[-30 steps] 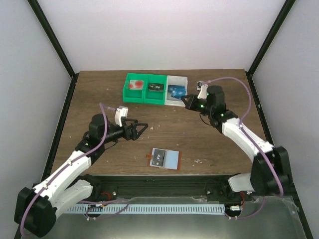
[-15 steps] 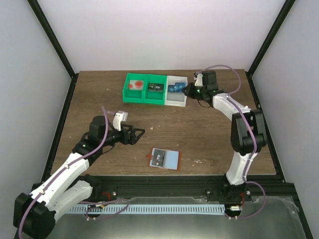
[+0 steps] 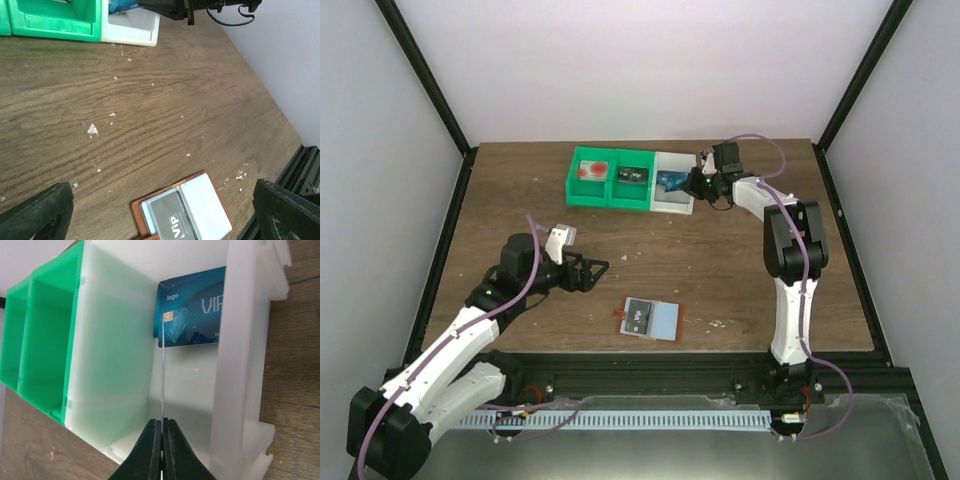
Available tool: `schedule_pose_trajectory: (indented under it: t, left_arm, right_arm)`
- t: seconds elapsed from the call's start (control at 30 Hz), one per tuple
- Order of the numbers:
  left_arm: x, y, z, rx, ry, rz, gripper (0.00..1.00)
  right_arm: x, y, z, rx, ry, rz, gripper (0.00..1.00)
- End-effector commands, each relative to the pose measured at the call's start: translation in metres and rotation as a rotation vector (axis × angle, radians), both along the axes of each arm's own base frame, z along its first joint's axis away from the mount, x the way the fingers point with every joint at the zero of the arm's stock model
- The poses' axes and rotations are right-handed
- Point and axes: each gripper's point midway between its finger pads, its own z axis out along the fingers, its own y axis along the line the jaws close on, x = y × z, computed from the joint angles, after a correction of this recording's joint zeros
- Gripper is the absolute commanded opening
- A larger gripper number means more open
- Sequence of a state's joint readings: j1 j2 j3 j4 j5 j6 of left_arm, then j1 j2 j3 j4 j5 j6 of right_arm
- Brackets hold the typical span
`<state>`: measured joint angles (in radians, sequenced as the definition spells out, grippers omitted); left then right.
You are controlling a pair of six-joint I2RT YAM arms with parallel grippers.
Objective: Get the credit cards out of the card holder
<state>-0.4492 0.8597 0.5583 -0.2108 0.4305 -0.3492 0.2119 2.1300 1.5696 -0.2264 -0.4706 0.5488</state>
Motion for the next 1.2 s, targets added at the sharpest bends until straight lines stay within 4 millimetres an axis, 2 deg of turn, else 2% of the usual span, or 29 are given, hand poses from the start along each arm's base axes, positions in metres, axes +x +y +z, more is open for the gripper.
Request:
schedule_pose_trajectory:
  t: [0.0,0.13,0.33,0.5,0.97,1.17]
  left_arm:
    - [0.001,0.003,-0.001,0.016,-0.010,0.009,1.00]
    - [0.001,0.002,-0.001,0.013,-0.008,0.008,1.00]
    - [0.001,0.003,0.001,0.012,-0.015,0.011,1.00]
    - [0.000,0.003,0.001,0.013,-0.015,0.010,1.00]
    - [-0.001,0.000,-0.004,0.016,0.003,-0.001,1.00]
    - [-0.001,0.000,-0.005,0.017,0.008,-0.003,1.00]
  right_arm:
    - [0.012,0.001,0.007,0.017,-0.003,-0.029,0.01]
    - [0.015,0.006,0.002,0.033,0.008,-0.008,0.02]
    - [0.024,0.013,0.004,0.074,-0.012,0.009,0.02]
    - [0.033,0.014,-0.005,0.061,0.004,0.003,0.04]
    - [0.050,0.014,-0.006,0.056,-0.003,-0.019,0.08]
    - [0.057,0.008,-0.007,0.037,-0.011,-0.069,0.01]
